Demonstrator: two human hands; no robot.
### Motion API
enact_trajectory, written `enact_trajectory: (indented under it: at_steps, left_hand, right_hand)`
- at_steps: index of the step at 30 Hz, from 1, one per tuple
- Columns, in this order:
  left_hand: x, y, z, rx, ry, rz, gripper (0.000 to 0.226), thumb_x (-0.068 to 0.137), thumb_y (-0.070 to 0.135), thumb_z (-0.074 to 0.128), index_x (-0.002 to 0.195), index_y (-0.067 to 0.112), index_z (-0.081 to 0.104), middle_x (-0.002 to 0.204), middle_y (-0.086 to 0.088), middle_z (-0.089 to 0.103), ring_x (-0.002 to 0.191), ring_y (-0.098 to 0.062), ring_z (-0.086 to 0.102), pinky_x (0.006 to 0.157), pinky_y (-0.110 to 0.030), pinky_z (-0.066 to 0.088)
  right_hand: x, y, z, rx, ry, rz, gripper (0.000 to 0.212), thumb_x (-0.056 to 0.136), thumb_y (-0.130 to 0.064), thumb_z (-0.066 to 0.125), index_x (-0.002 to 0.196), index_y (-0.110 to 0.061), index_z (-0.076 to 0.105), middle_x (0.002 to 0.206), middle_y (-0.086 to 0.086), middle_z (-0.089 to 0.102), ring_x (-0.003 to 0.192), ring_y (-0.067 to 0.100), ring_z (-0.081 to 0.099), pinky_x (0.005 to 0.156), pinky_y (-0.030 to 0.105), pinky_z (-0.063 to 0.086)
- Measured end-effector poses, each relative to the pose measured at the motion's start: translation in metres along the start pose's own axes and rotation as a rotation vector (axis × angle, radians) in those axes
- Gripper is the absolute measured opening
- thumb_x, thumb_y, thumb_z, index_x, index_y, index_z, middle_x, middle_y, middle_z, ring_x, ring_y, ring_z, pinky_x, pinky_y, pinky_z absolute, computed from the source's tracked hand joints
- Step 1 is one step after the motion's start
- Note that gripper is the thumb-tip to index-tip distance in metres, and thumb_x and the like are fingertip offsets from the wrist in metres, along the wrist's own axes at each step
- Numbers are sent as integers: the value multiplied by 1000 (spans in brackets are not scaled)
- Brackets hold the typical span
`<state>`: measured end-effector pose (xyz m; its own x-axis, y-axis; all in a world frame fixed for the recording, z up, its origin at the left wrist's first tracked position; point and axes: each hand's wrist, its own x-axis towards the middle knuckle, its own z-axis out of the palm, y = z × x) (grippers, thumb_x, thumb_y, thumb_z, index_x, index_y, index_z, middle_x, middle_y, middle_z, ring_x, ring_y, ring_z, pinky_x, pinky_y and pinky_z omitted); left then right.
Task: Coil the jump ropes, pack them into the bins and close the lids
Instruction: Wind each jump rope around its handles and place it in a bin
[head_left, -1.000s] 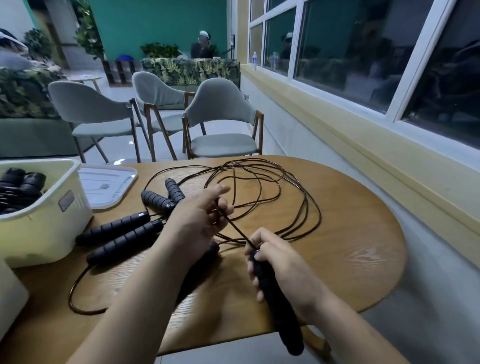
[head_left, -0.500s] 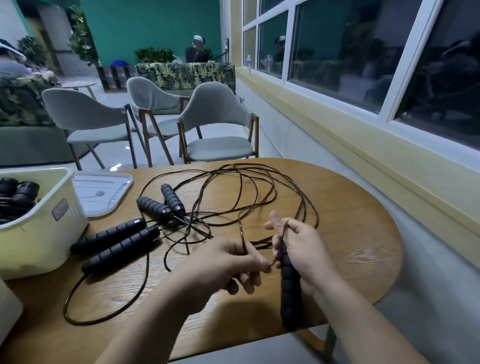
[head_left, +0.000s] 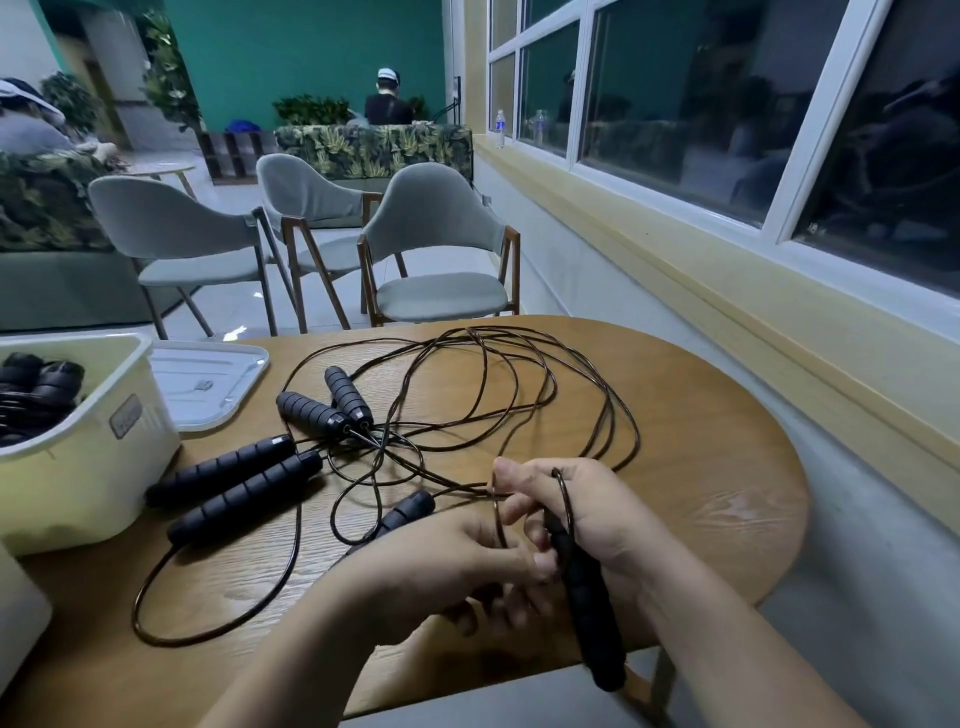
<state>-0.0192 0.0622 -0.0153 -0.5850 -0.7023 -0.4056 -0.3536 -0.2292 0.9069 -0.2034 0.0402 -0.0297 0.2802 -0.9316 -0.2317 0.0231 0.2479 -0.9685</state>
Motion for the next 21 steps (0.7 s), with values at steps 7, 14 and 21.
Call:
enact_trajectory:
  at_steps: [7, 14, 21]
  left_hand:
    - [9, -2, 7, 46, 5, -51, 34, 101, 50, 66, 93, 18, 77, 83, -3, 73, 65, -15, 66, 53, -21, 42]
    - [10, -8, -24, -120, 153, 207, 43, 94, 9, 75, 134, 22, 69, 126, -7, 74, 116, -32, 70, 98, -44, 53]
    - [26, -4, -25, -447, 147, 224, 50, 88, 26, 74, 136, 12, 69, 128, -10, 74, 115, -26, 71, 96, -43, 54]
  right_hand:
    - [-1, -4, 0, 12, 41, -36, 26, 97, -15, 77, 106, 9, 71, 81, 10, 73, 53, 12, 51, 45, 24, 41]
    - [-19, -9, -4, -96, -115, -61, 8, 98, -15, 76, 97, -8, 73, 65, 2, 60, 52, 14, 52, 44, 24, 41]
    - [-36, -14, -1, -474, -346, 6, 22, 96, -24, 82, 102, -4, 74, 72, 3, 64, 61, 16, 54, 52, 30, 42]
